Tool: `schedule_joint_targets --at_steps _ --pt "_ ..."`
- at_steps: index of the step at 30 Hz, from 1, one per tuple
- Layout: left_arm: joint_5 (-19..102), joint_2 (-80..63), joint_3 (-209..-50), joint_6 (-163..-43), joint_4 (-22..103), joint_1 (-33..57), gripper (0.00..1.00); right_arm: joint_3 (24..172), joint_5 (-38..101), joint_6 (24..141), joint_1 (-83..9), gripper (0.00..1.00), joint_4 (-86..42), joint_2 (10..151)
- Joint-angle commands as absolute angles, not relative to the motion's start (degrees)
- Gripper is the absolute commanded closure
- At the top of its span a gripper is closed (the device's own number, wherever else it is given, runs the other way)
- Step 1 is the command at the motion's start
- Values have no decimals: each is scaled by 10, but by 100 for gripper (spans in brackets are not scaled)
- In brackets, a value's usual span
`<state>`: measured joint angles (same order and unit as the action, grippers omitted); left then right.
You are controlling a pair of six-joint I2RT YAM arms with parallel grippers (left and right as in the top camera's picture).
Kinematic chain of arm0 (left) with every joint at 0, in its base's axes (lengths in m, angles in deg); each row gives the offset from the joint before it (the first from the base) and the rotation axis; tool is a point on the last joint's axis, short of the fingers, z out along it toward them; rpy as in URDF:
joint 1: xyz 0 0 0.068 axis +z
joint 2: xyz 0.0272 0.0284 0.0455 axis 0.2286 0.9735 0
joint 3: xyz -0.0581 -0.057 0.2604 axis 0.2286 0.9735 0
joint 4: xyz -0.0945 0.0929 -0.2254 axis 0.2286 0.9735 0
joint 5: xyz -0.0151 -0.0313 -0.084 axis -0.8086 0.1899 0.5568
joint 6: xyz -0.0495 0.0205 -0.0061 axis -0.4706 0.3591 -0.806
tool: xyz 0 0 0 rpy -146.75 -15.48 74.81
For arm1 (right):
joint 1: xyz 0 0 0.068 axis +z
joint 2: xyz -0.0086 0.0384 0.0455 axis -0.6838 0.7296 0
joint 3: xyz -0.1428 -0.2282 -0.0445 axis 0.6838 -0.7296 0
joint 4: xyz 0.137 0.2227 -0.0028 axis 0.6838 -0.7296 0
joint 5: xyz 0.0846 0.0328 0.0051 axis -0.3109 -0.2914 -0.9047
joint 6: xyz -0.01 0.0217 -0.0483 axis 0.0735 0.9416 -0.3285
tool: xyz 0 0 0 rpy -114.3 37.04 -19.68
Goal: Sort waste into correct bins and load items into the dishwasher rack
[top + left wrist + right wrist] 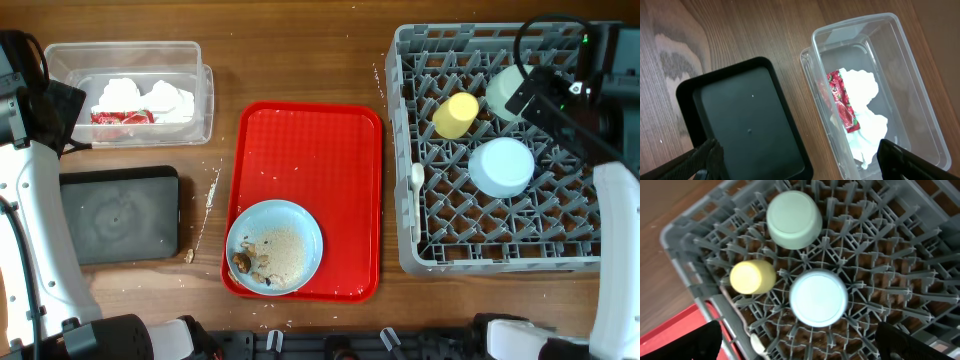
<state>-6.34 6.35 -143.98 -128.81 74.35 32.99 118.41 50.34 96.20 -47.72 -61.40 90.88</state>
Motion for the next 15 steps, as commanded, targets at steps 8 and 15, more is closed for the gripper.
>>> schedule_joint_targets --at_steps 8,15 --pt "101 66 -1440 -1317 738 331 0 1185 516 972 -479 0 -601 975" --pt "344 66 -1437 -1256 858 313 4 1185 516 972 -479 0 -601 994"
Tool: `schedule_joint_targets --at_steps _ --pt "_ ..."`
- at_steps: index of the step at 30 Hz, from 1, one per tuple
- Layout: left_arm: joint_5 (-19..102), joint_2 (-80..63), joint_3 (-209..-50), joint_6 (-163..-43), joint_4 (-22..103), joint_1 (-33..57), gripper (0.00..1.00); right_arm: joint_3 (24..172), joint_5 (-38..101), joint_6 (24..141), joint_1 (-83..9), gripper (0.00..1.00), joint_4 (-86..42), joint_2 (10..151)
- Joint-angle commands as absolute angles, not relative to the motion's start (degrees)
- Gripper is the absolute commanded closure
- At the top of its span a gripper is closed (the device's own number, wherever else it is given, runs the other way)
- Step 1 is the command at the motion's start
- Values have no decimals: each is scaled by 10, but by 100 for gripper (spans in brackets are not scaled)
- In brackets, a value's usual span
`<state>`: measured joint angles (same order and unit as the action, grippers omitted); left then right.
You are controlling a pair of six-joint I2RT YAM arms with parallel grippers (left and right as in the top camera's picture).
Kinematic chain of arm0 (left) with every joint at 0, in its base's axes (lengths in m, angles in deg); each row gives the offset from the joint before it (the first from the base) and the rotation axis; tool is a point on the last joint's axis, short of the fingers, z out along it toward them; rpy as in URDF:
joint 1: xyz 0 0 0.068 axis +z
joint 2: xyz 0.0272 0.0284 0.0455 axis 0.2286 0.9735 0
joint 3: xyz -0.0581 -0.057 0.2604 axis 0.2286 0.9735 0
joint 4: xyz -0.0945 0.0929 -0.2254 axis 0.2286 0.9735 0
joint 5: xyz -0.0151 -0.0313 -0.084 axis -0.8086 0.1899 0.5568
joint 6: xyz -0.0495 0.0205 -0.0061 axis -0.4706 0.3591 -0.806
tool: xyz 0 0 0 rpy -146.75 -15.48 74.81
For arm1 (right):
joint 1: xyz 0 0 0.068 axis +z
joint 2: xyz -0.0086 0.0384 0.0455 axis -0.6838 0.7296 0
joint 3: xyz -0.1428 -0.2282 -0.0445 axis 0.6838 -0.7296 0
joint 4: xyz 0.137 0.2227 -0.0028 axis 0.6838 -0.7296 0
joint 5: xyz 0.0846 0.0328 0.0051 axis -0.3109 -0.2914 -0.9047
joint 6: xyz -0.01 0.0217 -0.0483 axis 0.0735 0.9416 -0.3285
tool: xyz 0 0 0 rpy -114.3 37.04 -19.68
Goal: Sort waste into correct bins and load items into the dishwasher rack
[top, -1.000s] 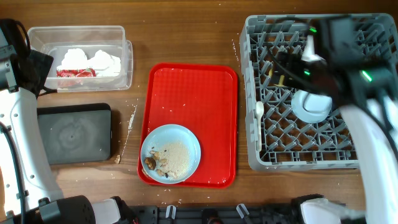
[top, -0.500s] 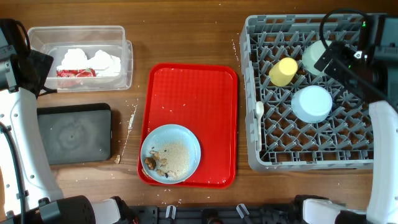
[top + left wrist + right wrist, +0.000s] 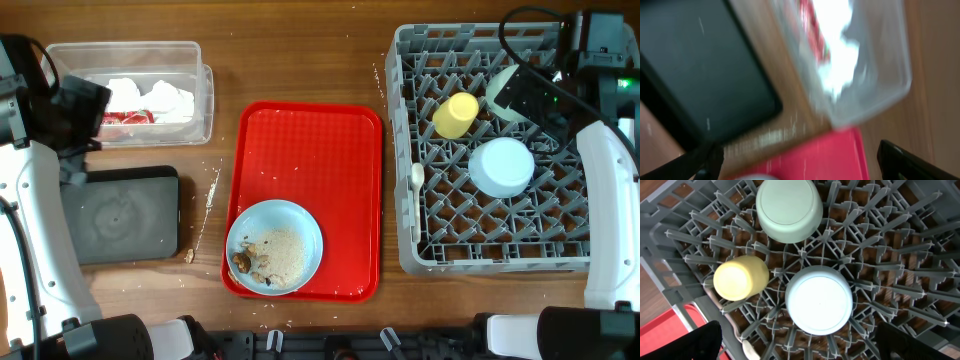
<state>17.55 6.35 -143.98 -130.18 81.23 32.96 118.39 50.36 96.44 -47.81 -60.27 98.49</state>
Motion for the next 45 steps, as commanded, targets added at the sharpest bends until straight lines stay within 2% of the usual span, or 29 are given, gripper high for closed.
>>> schedule_joint_targets --at_steps 1,7,9,11,14,16,20,24,35,41,45 --pt "355 66 -1436 -1238 870 303 6 1185 516 972 -479 0 -601 995" --pt "345 66 -1430 -1191 937 137 14 1185 516 972 -479 0 -601 995" --pt "303 66 -1419 -1220 926 56 23 1185 516 972 -479 0 -601 995" --pt "236 66 -1400 -1284 907 -20 28 1185 516 972 -479 0 -601 995" --pt "138 67 -1361 -1411 881 -123 23 1185 516 972 -479 0 -601 995" --pt "115 68 -1322 -1496 850 -186 24 1185 516 972 -479 0 -601 995" --pt "115 76 -1245 -1587 750 -257 37 1185 516 972 -479 0 -600 995" --pt "115 105 -1179 -1623 662 -283 47 1185 516 972 -479 0 -598 995" --pt "118 250 -1169 -1633 605 -285 53 1185 516 972 -479 0 -597 995" --pt "128 283 -1169 -1633 599 -285 56 1185 516 972 -479 0 -597 995" --pt "128 285 -1169 -1633 592 -285 63 1185 516 972 -479 0 -597 995"
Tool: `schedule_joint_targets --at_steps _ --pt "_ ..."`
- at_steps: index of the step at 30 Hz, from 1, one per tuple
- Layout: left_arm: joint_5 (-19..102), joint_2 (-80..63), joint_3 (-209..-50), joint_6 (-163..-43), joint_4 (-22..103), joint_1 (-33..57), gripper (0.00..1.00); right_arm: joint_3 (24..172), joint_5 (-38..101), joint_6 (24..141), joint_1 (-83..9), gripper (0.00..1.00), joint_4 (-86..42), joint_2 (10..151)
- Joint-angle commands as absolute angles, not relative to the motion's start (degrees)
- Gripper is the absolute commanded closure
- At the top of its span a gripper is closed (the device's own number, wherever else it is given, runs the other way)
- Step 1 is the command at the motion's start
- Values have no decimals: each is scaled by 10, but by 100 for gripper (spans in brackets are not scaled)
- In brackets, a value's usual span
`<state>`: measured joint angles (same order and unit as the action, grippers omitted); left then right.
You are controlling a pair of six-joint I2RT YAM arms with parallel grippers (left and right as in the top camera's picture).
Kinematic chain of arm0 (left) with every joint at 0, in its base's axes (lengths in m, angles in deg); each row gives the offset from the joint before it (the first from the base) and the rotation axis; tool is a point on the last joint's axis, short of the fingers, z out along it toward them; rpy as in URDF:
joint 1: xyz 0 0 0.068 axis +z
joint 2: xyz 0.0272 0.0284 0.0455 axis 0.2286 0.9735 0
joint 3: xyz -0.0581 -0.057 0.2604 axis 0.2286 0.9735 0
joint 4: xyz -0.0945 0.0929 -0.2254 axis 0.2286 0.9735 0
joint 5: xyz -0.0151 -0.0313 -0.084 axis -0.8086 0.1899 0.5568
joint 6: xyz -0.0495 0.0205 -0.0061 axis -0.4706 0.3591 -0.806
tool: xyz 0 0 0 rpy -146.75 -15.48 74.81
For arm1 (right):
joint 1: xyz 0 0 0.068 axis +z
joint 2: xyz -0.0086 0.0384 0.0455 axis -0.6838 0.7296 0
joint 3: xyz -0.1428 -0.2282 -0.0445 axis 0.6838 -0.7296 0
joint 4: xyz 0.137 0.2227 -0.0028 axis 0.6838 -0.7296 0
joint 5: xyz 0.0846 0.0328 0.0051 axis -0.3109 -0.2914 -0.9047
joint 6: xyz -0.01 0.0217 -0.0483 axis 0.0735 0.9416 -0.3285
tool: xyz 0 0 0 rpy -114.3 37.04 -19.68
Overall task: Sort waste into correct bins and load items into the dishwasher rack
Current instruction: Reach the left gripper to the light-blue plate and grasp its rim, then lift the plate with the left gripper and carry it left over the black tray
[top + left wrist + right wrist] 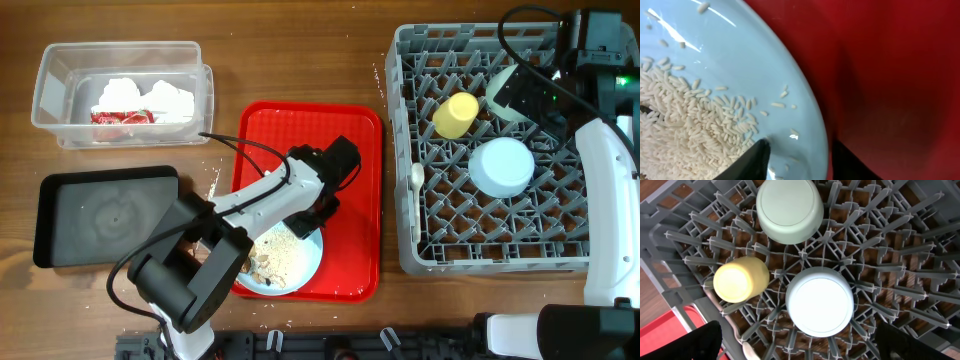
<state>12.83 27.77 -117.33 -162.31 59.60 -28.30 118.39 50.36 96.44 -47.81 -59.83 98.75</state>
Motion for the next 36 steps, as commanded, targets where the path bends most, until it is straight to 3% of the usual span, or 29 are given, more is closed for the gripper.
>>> schedule_joint_targets --at_steps 1,8,11,20,28,36 --pt "128 286 -1169 -1633 590 -286 65 1185 516 972 -479 0 -597 995" --pt "128 287 -1169 -1633 588 -289 77 1185 516 972 -479 0 -597 995" --pt "126 287 -1169 -1633 587 -290 96 1185 516 972 -479 0 -597 995" --pt "126 287 -1170 -1632 592 -290 96 1185 516 972 -479 0 -597 995" --pt "62 287 -1247 -1628 716 -289 96 1185 516 972 -479 0 -597 995" --pt "49 287 -1264 -1610 737 -289 96 1185 516 972 -479 0 -597 995"
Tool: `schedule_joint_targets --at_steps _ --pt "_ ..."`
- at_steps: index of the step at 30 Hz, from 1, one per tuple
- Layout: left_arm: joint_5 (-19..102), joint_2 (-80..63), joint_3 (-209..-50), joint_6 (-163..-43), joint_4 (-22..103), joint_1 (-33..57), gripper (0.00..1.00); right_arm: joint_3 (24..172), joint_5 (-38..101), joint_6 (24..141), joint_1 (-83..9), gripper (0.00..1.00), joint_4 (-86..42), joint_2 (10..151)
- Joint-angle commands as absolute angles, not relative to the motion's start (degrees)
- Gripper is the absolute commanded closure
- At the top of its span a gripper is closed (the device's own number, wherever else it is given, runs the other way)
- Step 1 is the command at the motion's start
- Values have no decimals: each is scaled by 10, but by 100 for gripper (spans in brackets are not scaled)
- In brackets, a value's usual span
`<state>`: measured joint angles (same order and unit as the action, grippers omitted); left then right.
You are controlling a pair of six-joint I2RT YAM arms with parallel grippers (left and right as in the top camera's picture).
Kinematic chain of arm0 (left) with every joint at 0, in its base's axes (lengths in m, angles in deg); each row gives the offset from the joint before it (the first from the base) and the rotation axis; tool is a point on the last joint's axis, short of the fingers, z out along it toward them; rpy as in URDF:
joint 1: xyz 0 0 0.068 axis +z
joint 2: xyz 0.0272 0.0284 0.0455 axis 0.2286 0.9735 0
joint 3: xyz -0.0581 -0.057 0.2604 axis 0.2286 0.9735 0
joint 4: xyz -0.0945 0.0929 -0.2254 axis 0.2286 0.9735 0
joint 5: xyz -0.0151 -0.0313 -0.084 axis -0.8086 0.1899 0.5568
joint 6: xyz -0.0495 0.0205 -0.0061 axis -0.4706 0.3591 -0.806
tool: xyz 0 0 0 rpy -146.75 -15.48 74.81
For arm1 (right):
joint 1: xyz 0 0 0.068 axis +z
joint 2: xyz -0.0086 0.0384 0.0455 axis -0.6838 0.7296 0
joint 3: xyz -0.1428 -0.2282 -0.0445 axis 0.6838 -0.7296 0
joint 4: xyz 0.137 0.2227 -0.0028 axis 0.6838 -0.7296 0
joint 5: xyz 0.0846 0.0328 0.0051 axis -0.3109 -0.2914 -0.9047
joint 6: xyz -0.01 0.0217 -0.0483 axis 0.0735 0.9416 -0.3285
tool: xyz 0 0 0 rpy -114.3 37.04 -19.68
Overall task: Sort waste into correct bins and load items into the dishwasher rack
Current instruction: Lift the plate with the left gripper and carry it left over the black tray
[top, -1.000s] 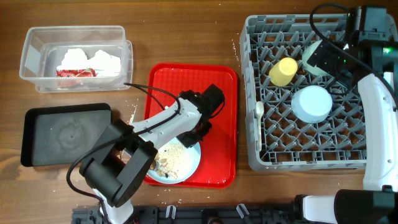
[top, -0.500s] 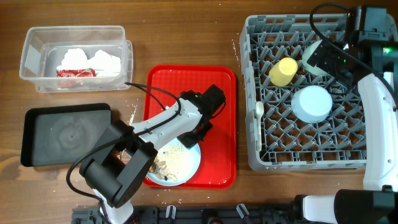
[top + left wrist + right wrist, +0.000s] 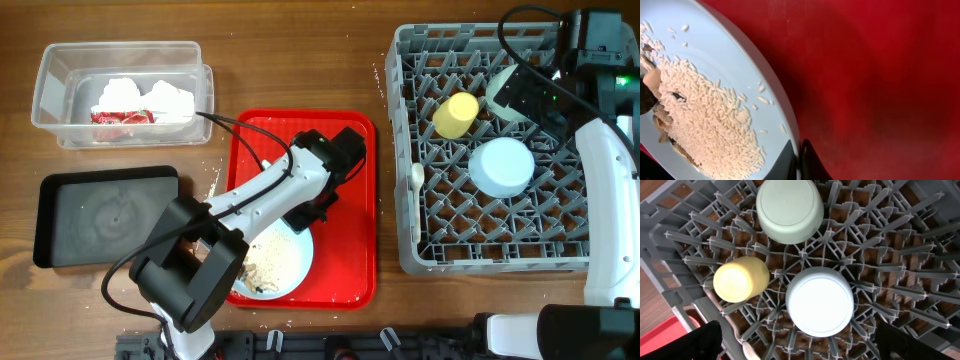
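A light blue plate with rice and brown scraps lies at the front left of the red tray. My left gripper is shut on the plate's right rim, one finger inside and one outside. In the overhead view the left arm covers part of the plate. My right gripper hangs open over the grey dishwasher rack, holding nothing. Beneath it stand a pale green bowl, a yellow cup and a white bowl, all upside down.
A clear bin with white tissue and a red wrapper stands at the back left. A black bin lies in front of it. A white spoon rests at the rack's left side. Crumbs dot the wood beside the tray.
My left gripper's fingers stood apart astride the plate's rim and are now shut on it. The plate and tray sit slightly further front-left. The right gripper has not moved.
My left gripper first hung open over the clear and black bins at the left. It was then over the bins' right ends near the tray. Later it stood open at the plate's rim, and now grips it. My right gripper shifted slightly early, then stayed open over the rack.
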<state>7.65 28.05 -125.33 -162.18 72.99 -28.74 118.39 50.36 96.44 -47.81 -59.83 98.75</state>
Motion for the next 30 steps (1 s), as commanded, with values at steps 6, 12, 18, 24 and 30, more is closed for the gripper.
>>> schedule_joint_targets --at_steps 6,12,18,24,30 --pt "38 287 -1271 -1595 747 -284 96 1185 516 972 -479 0 -597 995" --pt "16 287 -1311 -1552 800 -246 96 1185 516 972 -479 0 -597 995" --pt "0 287 -1342 -1500 829 -190 96 1185 516 972 -479 0 -597 995" --pt "-49 287 -1375 -1471 869 -139 96 1185 516 972 -479 0 -597 995" --pt "-53 287 -1443 -1372 880 -80 96 1185 516 972 -479 0 -597 995"
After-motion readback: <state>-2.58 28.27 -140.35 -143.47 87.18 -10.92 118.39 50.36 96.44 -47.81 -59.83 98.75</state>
